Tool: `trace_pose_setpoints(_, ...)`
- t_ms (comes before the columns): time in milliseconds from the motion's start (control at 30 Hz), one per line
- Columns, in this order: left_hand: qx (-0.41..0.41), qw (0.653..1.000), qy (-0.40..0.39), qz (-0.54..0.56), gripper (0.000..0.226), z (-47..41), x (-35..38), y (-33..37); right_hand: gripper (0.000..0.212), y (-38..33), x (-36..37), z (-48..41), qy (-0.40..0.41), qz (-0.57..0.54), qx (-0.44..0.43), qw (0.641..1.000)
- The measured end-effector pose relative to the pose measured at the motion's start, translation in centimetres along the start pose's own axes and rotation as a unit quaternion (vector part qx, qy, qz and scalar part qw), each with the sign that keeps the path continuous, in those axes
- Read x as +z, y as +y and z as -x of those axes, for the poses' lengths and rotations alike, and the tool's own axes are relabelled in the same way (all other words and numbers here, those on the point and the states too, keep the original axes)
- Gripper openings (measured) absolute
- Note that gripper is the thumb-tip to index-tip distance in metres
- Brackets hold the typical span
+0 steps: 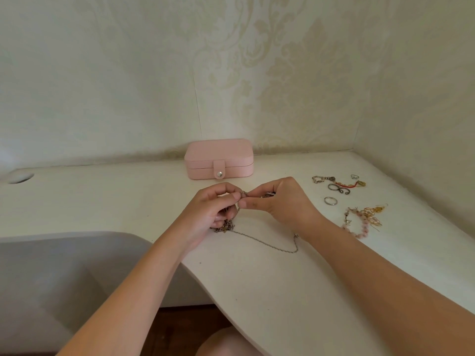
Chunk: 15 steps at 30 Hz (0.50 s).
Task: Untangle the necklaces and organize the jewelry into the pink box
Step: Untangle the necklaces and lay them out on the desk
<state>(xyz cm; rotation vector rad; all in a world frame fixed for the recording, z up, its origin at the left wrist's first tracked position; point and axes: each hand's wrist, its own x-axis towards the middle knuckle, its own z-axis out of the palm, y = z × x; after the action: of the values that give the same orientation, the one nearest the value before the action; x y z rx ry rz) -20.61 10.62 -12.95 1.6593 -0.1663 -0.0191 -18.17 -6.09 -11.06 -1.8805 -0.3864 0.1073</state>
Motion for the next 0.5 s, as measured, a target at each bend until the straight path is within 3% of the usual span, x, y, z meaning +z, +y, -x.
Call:
trace_pose_setpoints(200,0.002,1.0,0.003,0.016,0.014,0.1,0.1,0.4,0.011,0.3,0.6,-0.1,0.009,0.024,-0.008,1.0)
trace_pose_setpoints(500,-0.025,0.996,0.063,0.059,0.017,0.0,0.0,0.3,0.011,-0.3,-1.9,0.4,-0.099,0.021,-0.021,0.995)
